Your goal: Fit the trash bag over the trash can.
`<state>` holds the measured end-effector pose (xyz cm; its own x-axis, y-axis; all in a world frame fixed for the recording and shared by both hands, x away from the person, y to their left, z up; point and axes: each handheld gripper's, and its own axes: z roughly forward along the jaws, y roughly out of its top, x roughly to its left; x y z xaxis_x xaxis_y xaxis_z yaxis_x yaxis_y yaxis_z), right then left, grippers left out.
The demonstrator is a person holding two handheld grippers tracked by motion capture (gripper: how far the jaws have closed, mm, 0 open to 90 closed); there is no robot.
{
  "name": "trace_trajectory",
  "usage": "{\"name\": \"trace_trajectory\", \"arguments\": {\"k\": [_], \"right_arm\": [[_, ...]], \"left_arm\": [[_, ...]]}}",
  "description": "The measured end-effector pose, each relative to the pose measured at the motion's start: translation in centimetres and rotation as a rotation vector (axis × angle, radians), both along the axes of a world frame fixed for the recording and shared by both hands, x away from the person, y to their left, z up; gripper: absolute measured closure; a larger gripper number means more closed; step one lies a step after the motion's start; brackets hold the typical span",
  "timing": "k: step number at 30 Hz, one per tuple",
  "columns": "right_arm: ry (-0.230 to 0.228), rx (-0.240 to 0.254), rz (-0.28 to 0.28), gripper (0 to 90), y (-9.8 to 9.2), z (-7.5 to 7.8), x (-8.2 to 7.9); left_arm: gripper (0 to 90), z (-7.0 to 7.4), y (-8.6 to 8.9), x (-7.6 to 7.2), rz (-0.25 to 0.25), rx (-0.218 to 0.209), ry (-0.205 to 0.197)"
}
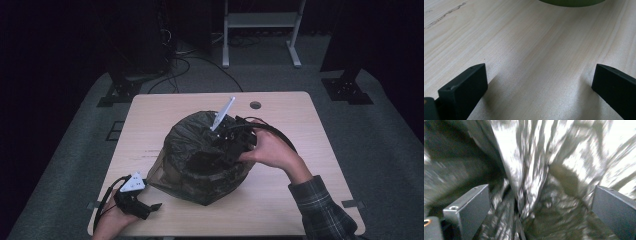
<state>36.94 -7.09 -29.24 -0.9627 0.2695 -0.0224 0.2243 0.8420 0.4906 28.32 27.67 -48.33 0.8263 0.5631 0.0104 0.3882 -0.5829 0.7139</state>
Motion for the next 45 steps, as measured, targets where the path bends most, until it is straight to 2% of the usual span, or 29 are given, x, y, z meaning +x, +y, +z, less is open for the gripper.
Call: {"name": "trace_trajectory", "arguments": {"k": [5, 10, 16, 19, 23, 24, 27, 30, 34, 35, 38, 41, 43, 44, 45], "right_arm": [[-0.034, 0.044, -0.004, 1.0, 1.3, 1.7, 0.3], [-0.034, 0.035, -0.006, 1.0, 3.6, 1.8, 1.1], [0.001, -0.035, -0.036, 0.9, 6.1, -0.3, 3.0], [0.012, -0.093, -0.051, 0.5, 7.3, -1.8, 3.9], [0.024, -0.123, -0.064, 0.5, 7.8, -2.8, 4.4], [0.020, -0.143, -0.069, 0.5, 8.2, -3.3, 4.5], [0.014, -0.154, -0.073, 0.5, 8.3, -3.6, 4.5], [-0.010, -0.131, -0.068, 0.5, 8.1, -2.8, 4.2], [-0.040, -0.073, -0.060, 0.5, 7.4, -0.7, 3.2], [-0.049, -0.044, -0.054, 0.5, 7.2, 0.3, 2.6], [-0.053, -0.016, -0.042, 0.5, 7.3, 1.1, 2.1], [-0.044, 0.002, -0.018, 0.5, 8.0, 1.3, 1.6], [-0.037, -0.009, -0.006, 0.5, 8.9, 0.9, 1.4], [-0.025, -0.032, 0.008, 0.5, 9.8, 0.1, 1.5], [-0.025, -0.032, 0.008, 0.5, 9.8, 0.1, 1.5]], "left_arm": [[0.0, 0.0, 0.0, 0.0, 0.000, -0.001, 0.001], [0.0, 0.0, 0.0, 0.0, -0.001, -0.001, 0.001], [0.0, 0.0, 0.0, 0.0, -0.002, -0.001, 0.001], [0.0, 0.0, 0.0, 0.0, -0.002, -0.001, 0.001], [0.0, 0.0, 0.0, 0.0, -0.002, -0.001, 0.001], [0.0, 0.0, 0.0, 0.0, -0.003, -0.001, 0.001], [0.0, 0.0, 0.0, 0.0, -0.003, 0.000, 0.001], [0.0, 0.0, 0.0, 0.0, -0.003, 0.000, 0.001], [0.0, 0.0, 0.0, 0.0, -0.003, 0.000, 0.000], [0.0, 0.0, 0.0, 0.0, -0.003, -0.001, 0.001], [0.0, 0.0, 0.0, 0.0, -0.003, 0.000, 0.001], [0.0, 0.0, 0.0, 0.0, -0.005, 0.002, 0.000], [0.0, 0.0, 0.0, 0.0, -0.005, 0.002, 0.001], [0.0, 0.0, 0.0, 0.0, -0.005, 0.001, 0.001], [0.0, 0.0, 0.0, 0.0, -0.005, 0.002, 0.001]]}}
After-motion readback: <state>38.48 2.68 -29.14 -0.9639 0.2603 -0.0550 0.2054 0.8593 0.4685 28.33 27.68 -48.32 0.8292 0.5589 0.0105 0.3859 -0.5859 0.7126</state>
